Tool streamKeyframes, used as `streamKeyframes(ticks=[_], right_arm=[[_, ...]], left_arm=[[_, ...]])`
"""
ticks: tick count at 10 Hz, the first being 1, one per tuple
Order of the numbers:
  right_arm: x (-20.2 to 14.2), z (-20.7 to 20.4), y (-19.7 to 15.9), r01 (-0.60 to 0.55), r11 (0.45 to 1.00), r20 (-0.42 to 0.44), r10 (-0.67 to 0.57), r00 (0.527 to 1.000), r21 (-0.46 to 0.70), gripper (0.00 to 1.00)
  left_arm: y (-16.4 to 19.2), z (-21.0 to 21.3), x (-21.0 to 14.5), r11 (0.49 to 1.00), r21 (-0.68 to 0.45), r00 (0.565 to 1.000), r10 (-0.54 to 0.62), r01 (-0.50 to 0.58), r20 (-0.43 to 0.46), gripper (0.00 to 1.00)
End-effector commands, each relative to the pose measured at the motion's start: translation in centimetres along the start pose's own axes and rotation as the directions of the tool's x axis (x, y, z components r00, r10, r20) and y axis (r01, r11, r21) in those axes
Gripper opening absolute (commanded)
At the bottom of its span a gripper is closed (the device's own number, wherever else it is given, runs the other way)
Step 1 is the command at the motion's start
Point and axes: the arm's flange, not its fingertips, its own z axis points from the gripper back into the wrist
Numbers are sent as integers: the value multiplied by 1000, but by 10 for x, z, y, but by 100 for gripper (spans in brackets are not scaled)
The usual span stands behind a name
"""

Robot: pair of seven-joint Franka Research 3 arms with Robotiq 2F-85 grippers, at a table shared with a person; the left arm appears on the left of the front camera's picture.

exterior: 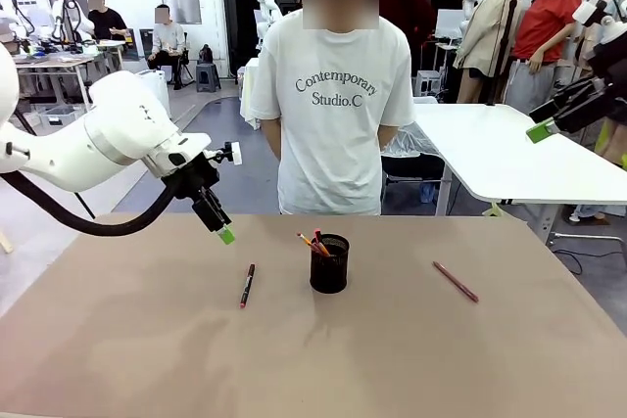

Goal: Place the pens into the pen holder.
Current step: Pick up a writing instrument from the table and place it into the Pen holder.

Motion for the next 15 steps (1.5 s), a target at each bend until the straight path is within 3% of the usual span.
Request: streamKeyframes(ticks=[1, 2, 3, 4, 5, 7, 8, 9, 12, 14, 15], right_arm=[[2, 1, 1, -1, 1000, 12, 1, 1000, 0, 100], [2, 1, 1, -1, 1000, 12, 1, 1000, 0, 100], [2, 1, 1, -1, 1000, 12, 1, 1000, 0, 100], [2, 1, 1, -1, 1000, 12, 1, 1000, 0, 100], [2, 1, 1, -1, 1000, 12, 1, 1000, 0, 100], [2, 1, 1, -1, 1000, 12, 1, 1000, 0, 100], [2, 1, 1, -1, 1000, 12, 1, 1000, 0, 100], [2, 1, 1, -1, 1000, 12, 1, 1000, 0, 100], [2, 1, 1, -1, 1000, 12, 1, 1000, 0, 100], [2, 1, 1, -1, 1000, 12, 1, 1000, 0, 100], [2, 1, 1, -1, 1000, 12, 1, 1000, 0, 100]], left_arm=[[-3, 2, -1, 1000, 15, 1000, 0, 0, -6, 100], [0, 0, 0, 1000, 0, 1000, 0, 0, 0, 100], [-2, -2, 15, 988, 90, 980, 139, -127, -140, 100], [-3, 1, 24, 962, 133, 944, 260, -237, -205, 100], [-6, 3, 32, 924, 186, 893, 373, -334, -251, 100], [-8, 0, 46, 798, 273, 740, 601, -537, -302, 100], [-9, -2, 53, 702, 314, 645, 712, -640, -277, 100], [-7, -3, 55, 634, 335, 595, 772, -697, -222, 100], [-10, -22, 63, 506, 348, 520, 852, -789, -61, 100], [-15, -44, 66, 437, 429, 477, 879, -791, -14, 100], [-18, -55, 67, 450, 452, 492, 870, -770, -29, 100]])
